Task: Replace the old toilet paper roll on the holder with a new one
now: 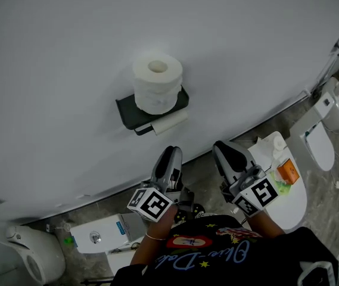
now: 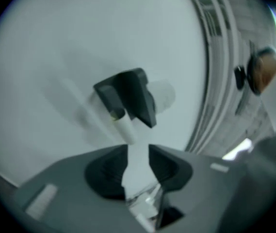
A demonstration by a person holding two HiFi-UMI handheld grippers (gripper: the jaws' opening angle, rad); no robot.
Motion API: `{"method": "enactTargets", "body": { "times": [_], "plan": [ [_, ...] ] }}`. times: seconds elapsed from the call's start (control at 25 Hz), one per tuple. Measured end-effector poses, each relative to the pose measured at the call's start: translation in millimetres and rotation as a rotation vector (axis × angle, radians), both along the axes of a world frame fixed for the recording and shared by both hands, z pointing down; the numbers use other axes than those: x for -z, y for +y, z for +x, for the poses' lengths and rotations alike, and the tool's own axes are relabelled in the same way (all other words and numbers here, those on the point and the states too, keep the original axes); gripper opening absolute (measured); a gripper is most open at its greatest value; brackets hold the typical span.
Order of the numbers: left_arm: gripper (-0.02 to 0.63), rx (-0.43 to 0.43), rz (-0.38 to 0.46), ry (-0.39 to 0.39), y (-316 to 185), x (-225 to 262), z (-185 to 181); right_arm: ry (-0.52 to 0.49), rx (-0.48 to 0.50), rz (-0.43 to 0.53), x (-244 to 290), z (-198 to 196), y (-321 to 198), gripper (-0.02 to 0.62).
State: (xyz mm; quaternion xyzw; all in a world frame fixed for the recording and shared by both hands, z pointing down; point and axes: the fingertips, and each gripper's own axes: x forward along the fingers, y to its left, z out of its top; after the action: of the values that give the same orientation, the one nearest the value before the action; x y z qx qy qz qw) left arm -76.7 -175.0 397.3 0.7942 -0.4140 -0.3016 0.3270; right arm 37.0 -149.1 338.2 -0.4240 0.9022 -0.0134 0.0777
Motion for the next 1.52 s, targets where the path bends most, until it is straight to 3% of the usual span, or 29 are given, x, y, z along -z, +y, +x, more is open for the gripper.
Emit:
{"method": "enactTargets", "body": {
  "times": [0.08, 0.16, 0.36, 0.48, 0.8, 0.92, 1.04, 1.36, 1.52],
  "plan": [
    [0.138, 0.020, -0.044, 0.249, -15, 1, -2, -0.001, -0.012, -0.001, 1, 9, 0, 0.014],
    [0.151, 0.043, -0.071, 0.387, -28, 1, -4, -0.002, -0.029, 0.000, 2, 19, -1, 0.014],
    [0.198, 0.101, -0.034, 0.441, -45, 9, -8, -0.001, -0.086, -0.005, -3, 41, -3, 0.014],
    [0.253, 0.127, -0.069, 0.490, -57, 2, -11, -0.002, -0.097, -0.014, -4, 48, -4, 0.014],
    [0.275, 0.220, -0.067, 0.520, -79, 2, -24, -0.002, -0.110, -0.035, -9, 58, -10, 0.014],
    [0.164, 0.230, -0.020, 0.481, -79, 13, -24, -0.008, -0.110, -0.038, -9, 59, -11, 0.014],
    [0.160, 0.220, -0.007, 0.475, -81, 16, -21, -0.010, -0.116, -0.039, -10, 62, -14, 0.014],
    [0.158, 0.067, -0.007, 0.428, -103, 16, 40, -0.013, -0.182, -0.037, -10, 86, -11, 0.014],
    [0.158, -0.008, -0.078, 0.399, -113, -2, 87, -0.009, -0.257, -0.044, -12, 114, -2, 0.014]
  ]
}}
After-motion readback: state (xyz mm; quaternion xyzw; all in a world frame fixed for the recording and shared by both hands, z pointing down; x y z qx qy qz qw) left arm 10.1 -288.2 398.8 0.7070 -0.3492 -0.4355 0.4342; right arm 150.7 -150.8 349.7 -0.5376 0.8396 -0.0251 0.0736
